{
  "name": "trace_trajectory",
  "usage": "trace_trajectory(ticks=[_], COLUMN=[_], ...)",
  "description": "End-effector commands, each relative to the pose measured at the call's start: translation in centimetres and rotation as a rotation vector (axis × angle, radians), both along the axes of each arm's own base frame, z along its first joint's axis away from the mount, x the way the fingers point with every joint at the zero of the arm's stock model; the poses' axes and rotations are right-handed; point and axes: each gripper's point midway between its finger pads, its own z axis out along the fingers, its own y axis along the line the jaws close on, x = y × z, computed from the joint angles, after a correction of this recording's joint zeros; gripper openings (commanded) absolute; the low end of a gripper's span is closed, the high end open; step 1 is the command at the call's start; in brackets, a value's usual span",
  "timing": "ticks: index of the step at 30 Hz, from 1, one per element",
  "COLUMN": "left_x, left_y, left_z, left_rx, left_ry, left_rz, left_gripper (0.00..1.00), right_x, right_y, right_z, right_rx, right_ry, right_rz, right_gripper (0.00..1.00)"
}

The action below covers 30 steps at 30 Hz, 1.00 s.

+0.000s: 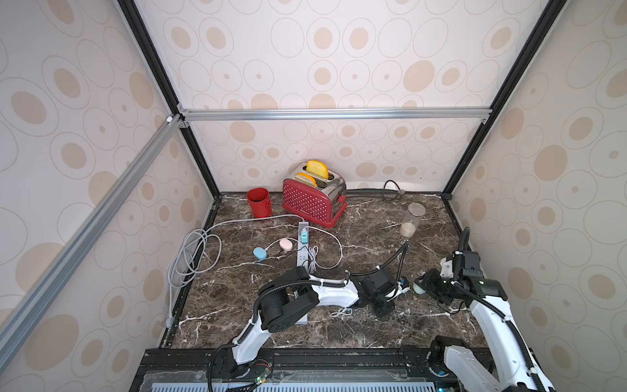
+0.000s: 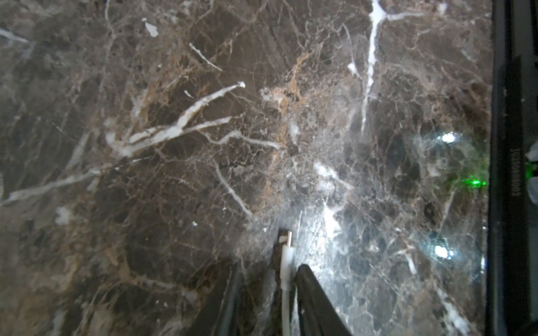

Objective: Charge the bluetooth headset
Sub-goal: Pick up the charging cable from the center of the board.

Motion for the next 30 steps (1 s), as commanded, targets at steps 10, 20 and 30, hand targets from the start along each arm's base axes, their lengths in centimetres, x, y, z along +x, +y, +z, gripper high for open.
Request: trace_trajectory(ticks=[10,20,30], left_x=[-2.4,-3.1,-2.4], left_y=[1.0,2.1,1.8], left_z=[-1.7,-2.3,-2.8], left_rx=[0.034,0.074,0.045], left_ry=[0.04,0.011,0.02], left_rz=[-0.046,-0.057,-0.008], left_gripper=[0.25,0.27,0.05], right_x=[-0.4,-0.2,-0.2], right_y=[-0.2,-0.4,-0.5], right_z=[-0.1,0.0,0.4], right_rx=[-0.004,-0.013,-0.02], right_ry=[0.001,-0.004,-0.026], right_rz=[-0.001,-0.005,-0.008], right_gripper=[0.23,0.22,0.21])
